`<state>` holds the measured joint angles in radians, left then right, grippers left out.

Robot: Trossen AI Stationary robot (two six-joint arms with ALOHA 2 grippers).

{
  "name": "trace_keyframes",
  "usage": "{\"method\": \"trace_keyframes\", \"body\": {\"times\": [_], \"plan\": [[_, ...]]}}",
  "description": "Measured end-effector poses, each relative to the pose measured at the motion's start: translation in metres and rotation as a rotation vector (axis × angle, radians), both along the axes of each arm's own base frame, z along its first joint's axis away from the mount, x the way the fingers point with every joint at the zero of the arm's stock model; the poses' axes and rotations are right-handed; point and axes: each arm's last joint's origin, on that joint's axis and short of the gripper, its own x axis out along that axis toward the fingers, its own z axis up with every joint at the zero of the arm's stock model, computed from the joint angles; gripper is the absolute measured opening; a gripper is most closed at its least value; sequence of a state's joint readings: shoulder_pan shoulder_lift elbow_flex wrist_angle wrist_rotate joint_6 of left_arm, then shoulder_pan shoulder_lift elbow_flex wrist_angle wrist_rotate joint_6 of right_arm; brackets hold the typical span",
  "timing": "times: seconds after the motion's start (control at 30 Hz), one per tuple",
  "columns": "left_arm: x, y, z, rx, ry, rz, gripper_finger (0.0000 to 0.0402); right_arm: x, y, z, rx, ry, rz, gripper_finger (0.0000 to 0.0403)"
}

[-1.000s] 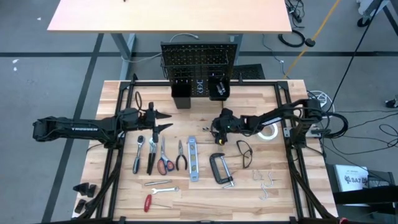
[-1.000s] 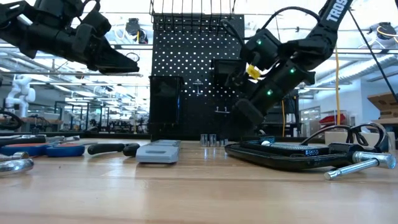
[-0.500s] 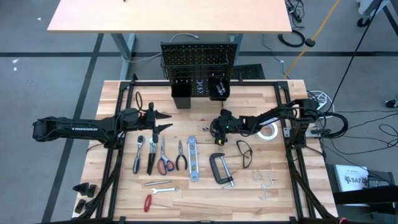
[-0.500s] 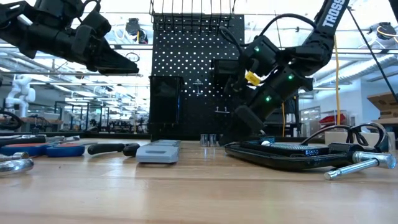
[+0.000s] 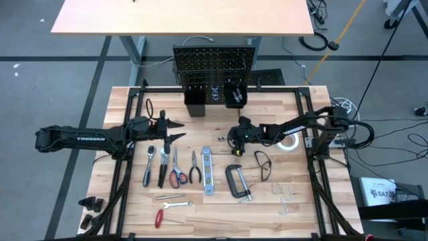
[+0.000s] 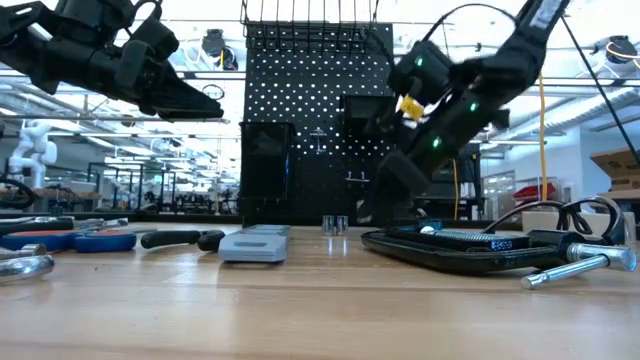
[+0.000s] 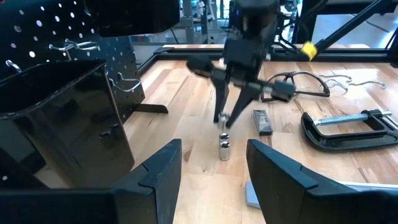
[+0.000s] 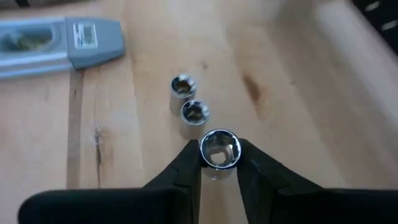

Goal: Hang tools onto peg board
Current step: Put the right small socket into the right black bin on the peg board

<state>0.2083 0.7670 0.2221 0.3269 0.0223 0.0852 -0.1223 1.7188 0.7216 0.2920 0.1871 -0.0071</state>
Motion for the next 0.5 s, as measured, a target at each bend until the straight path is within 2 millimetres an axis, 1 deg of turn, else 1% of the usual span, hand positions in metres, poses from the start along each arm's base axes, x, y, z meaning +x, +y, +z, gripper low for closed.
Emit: {"method": "trace_keyframes", "body": {"times": [0.1, 0.2, 0.3, 0.4, 0.5], "plan": [[0.000, 0.000, 0.000, 0.000, 0.000, 0.000, 0.0180, -0.007, 0.007, 0.019, -0.012, -0.011, -0.003, 0.0067], [0.000, 0.000, 0.000, 0.000, 0.000, 0.000, 0.0180, -0.013, 0.015, 0.047, -0.020, -0.093, 0.022, 0.0067], [0.000, 0.000, 0.000, 0.000, -0.001, 0.000, 0.0180, -0.021, 0.022, 0.074, -0.070, -0.180, 0.041, 0.0067], [0.000, 0.000, 0.000, 0.000, -0.003, 0.000, 0.0180, -0.031, 0.024, 0.101, -0.141, -0.271, 0.032, 0.0067], [0.000, 0.000, 0.000, 0.000, -0.005, 0.000, 0.0180, -0.042, 0.022, 0.122, -0.207, -0.343, 0.003, 0.0067]]}}
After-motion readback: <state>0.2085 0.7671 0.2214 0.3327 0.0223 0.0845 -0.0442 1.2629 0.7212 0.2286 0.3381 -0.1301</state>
